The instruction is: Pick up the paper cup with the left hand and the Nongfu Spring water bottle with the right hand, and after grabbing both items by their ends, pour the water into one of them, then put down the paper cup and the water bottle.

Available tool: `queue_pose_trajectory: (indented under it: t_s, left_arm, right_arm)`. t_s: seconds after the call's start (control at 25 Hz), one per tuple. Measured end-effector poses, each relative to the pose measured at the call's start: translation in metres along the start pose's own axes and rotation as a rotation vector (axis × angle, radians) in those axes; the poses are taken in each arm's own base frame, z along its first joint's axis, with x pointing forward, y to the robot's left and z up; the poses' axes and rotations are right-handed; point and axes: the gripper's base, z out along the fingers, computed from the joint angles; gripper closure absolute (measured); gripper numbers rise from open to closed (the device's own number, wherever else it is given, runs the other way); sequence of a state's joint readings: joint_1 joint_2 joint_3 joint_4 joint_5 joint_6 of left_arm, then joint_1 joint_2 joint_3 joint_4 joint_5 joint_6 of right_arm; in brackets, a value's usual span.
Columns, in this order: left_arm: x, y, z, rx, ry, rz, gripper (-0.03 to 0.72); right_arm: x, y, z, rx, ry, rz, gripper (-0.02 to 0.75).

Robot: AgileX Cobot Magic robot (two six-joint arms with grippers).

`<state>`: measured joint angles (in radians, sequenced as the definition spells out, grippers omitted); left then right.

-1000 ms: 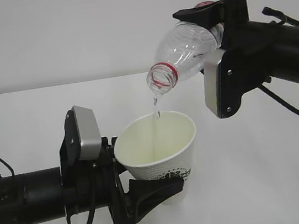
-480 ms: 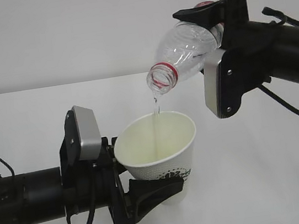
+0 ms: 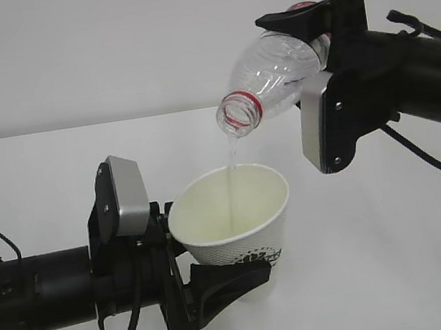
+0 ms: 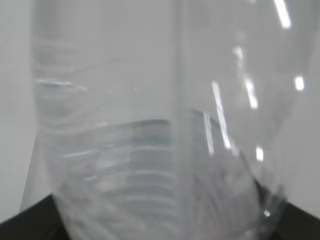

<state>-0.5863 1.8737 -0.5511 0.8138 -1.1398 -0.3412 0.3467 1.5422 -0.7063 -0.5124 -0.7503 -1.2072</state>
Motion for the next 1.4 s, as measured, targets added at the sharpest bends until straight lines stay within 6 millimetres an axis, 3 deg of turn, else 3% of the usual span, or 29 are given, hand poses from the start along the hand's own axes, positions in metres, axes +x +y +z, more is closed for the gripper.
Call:
queue_pose_trajectory:
  t_s: [1.4]
  left_arm:
    - [0.0000, 0.0000, 0.0000, 0.000, 0.000, 0.000, 0.189]
  right_arm:
    - [0.0002, -0.0011, 0.0005, 0.004, 0.000, -0.020, 0.263]
